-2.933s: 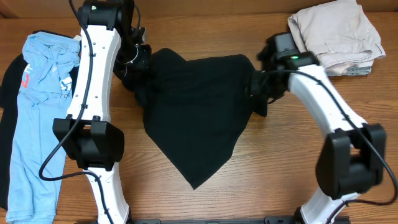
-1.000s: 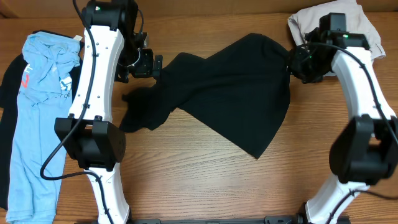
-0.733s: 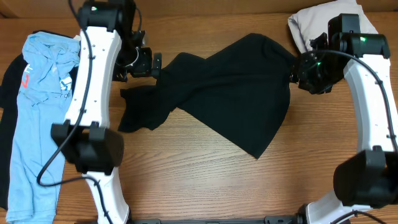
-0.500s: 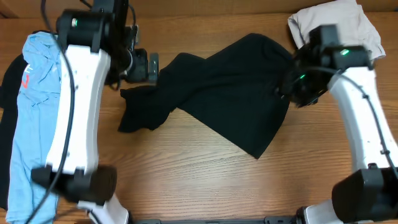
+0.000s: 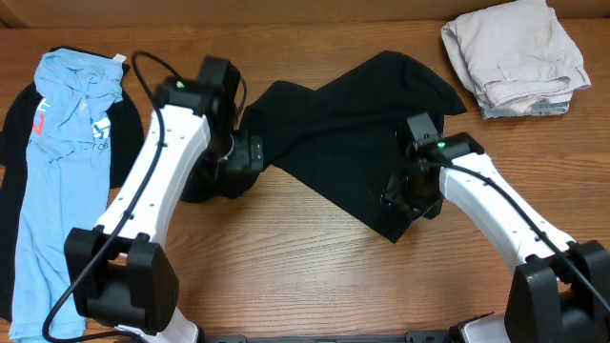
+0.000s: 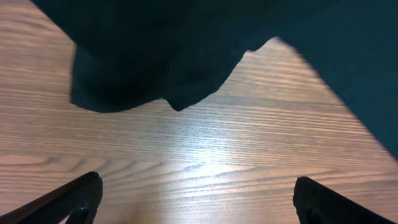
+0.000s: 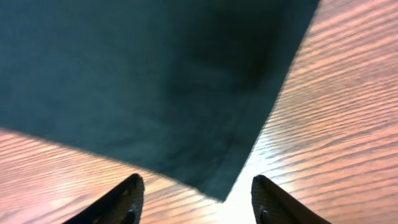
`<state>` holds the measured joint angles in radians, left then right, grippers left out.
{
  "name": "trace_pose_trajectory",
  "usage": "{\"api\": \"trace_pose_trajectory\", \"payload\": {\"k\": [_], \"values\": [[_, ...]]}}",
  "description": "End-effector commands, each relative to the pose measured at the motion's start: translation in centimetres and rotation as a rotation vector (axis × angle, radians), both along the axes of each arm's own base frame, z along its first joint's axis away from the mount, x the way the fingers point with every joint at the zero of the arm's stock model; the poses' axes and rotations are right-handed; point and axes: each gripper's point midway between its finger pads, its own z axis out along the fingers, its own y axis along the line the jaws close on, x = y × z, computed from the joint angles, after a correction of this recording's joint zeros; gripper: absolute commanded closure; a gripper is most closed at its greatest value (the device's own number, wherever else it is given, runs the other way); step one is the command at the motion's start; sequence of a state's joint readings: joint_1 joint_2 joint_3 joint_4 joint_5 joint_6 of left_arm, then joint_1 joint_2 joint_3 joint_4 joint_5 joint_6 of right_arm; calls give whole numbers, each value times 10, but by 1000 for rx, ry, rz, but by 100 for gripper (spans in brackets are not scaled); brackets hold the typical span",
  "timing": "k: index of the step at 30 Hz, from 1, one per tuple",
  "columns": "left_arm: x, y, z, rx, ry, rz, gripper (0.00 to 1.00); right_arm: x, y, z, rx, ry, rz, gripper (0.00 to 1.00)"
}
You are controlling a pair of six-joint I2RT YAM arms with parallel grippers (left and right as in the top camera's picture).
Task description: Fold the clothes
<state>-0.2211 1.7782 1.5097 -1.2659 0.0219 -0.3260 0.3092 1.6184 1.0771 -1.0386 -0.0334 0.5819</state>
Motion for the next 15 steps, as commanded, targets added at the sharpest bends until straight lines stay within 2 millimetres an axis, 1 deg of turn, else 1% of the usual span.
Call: {"api": "trace_pose_trajectory", "payload": {"k": [1,4,7,15], "values": [[-11,4,-20,4,34,27,1,-9,-10,-13,-37,-5,-66,40],[-14,5,-29,8,42,24,2,-16,-11,-29,-30,1,-76,41],[-13,8,-32,28,37,23,3,-24,-4,-43,24,13,-73,41],[-12,15,-32,67,29,-9,2,-33,0,-54,55,29,-70,42]]}}
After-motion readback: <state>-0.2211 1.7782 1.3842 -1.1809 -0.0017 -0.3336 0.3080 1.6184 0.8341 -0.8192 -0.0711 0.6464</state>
